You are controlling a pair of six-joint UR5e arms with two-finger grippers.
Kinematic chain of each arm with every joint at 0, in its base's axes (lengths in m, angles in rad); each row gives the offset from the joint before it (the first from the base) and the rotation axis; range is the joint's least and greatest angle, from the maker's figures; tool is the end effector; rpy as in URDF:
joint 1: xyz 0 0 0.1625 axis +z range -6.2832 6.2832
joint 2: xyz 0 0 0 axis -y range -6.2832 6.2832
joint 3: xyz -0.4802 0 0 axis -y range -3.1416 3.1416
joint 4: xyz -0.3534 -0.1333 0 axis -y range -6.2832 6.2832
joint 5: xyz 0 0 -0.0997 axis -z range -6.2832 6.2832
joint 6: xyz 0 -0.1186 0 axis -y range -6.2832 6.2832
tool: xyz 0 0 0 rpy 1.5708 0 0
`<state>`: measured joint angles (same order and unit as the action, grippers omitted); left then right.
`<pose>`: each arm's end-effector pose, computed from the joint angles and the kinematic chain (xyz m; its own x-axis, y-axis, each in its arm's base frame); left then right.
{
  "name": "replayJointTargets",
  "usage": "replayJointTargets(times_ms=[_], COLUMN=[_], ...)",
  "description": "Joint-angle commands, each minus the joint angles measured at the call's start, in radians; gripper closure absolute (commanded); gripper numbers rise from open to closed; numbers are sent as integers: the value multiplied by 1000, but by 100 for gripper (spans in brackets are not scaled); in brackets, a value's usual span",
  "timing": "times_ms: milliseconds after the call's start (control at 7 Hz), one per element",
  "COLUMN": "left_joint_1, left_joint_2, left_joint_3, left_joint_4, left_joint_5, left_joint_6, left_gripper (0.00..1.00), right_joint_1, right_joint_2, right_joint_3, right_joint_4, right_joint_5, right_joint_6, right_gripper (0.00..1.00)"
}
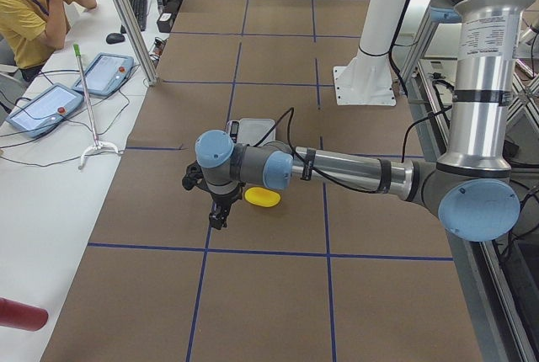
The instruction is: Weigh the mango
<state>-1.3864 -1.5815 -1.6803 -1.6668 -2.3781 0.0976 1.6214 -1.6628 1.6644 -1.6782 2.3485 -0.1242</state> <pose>0.0395 -0.4717 0.6590 0.6308 0.3714 -0.6813 -0.2417 0.9284 0.2823 0.0702 -0.3965 0.7347 0.7086 -0.0138 0.7054 0.0378 0.9991 -0.0184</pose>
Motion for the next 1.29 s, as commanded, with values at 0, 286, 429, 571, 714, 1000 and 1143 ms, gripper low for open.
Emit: replayJointTargets(times_ms=[0,286,429,571,714,1000,1143], left_joint_1=[230,356,380,400,415,426,431], left_joint_2=[0,0,0,0,1,6,6], left_joint_3=[1,1,-2,2,4,36,69], left_joint_4=[-198,-228,-229,-231,-231,-231,-238], left_joint_5=[23,180,197,198,198,198,197], left_joint_6=[-334,-463,-495,-498,-496,-495,-495], left_gripper=[0,0,0,0,0,0,0], right_joint_1=[0,0,0,0,0,0,0], right_joint_2=[0,0,0,0,0,0,0], right_joint_3=[0,0,0,0,0,0,0], right_joint_4=[2,2,0,0,0,0,0], right_joint_5=[0,0,0,0,0,0,0], right_joint_6=[0,0,0,0,0,0,0], right_gripper=[0,0,0,0,0,0,0])
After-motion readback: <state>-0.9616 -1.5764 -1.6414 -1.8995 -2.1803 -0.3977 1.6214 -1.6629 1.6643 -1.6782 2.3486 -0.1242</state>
